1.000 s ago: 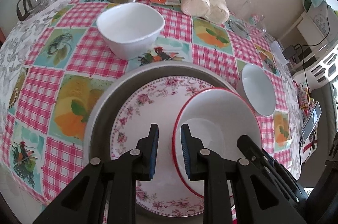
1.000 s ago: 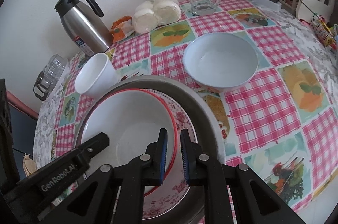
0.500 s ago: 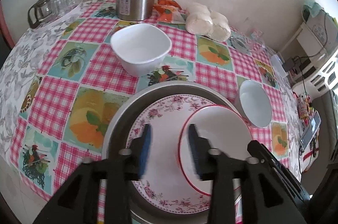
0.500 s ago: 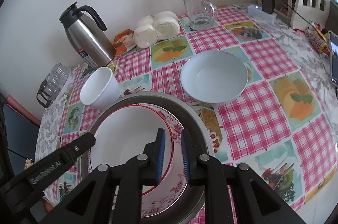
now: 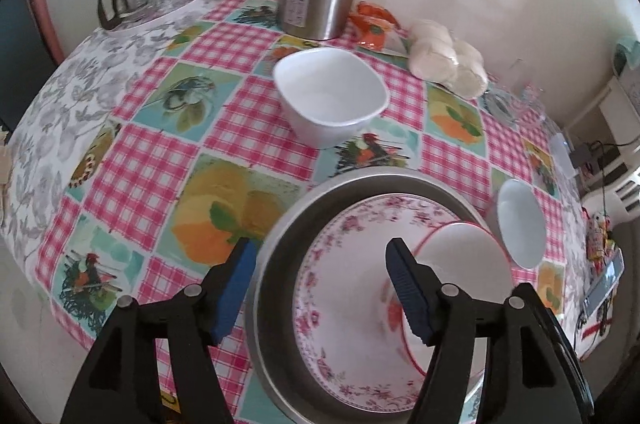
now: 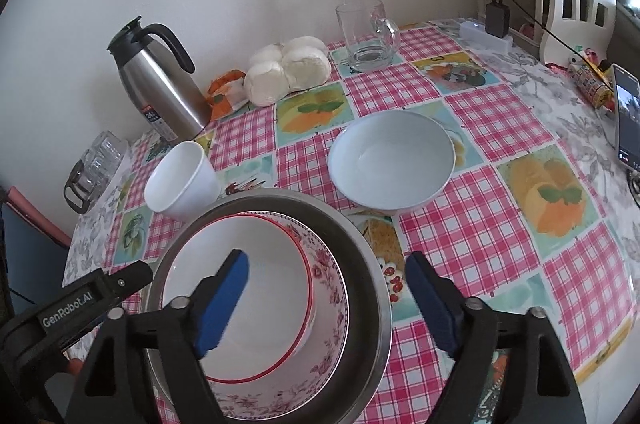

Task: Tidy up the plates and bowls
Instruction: 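Open both grippers to release the red-rimmed bowl, then move both grippers toward the small square white bowl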

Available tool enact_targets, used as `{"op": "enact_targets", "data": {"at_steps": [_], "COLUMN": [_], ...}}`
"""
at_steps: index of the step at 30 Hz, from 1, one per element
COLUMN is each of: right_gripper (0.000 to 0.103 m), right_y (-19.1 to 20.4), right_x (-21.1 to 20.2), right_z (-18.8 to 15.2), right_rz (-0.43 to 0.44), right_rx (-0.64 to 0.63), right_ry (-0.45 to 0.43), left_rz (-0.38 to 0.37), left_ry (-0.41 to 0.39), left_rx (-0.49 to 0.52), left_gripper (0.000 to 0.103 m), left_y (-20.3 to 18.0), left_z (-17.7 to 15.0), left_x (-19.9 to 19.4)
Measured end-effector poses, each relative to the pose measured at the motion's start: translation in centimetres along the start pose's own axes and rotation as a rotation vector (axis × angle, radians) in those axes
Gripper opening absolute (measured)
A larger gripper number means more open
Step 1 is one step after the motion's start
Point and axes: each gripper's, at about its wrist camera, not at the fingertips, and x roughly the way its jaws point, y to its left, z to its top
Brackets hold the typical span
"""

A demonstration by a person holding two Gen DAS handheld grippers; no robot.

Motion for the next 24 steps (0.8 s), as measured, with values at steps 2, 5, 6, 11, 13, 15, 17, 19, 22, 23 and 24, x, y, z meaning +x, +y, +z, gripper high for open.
{"op": "enact_targets", "data": {"at_steps": [2,5,6,11,13,15,17,19,22,23,24], "right_gripper": [0.092,0.103,0.103,0.103,0.103,0.103,0.103,0.103,0.103,0.103,0.103], "right_y": [0.1,0.3,0.4,0.6,0.5,0.4,0.5,0.6,1.0,1.1,1.3], "right_x": [0.0,0.0,0.1,0.3,0.3,0.3,0.3,0.4,0.4,0.4,0.4], "right_z": [0.0,-0.1,-0.1,-0.3,-0.2,-0.2,-0.3,-0.4,-0.5,-0.5,-0.6], "right_rz": [0.006,0.028,0.031,0.034,0.032,0.032,0.029,0.025,0.017,0.015,0.013], "right_rx": [-0.006,-0.021,-0.026,-0.035,-0.033,-0.033,-0.037,-0.043,-0.064,-0.072,-0.083], "right_ry": [-0.004,-0.009,-0.006,-0.002,-0.006,-0.005,-0.001,0.001,-0.002,-0.004,-0.007], "left_rz": [0.018,0.033,0.038,0.051,0.051,0.055,0.064,0.073,0.087,0.093,0.100], "left_ry": [-0.006,-0.060,-0.072,-0.078,-0.073,-0.070,-0.064,-0.056,-0.048,-0.046,-0.044], "left_rx": [-0.009,-0.013,-0.013,-0.018,-0.016,-0.017,-0.021,-0.023,-0.031,-0.035,-0.040], "left_gripper": [0.079,0.099,0.099,0.100,0.100,0.100,0.100,0.100,0.100,0.100,0.100], "left_y": [0.3,0.6,0.6,0.9,1.0,1.0,1.1,1.3,1.7,1.9,2.1], "left_z": [0.0,0.0,0.1,0.2,0.2,0.1,0.2,0.1,0.2,0.2,0.2], "left_x": [0.1,-0.2,-0.4,-0.3,-0.1,-0.1,0.1,0.2,0.3,0.3,0.4]}}
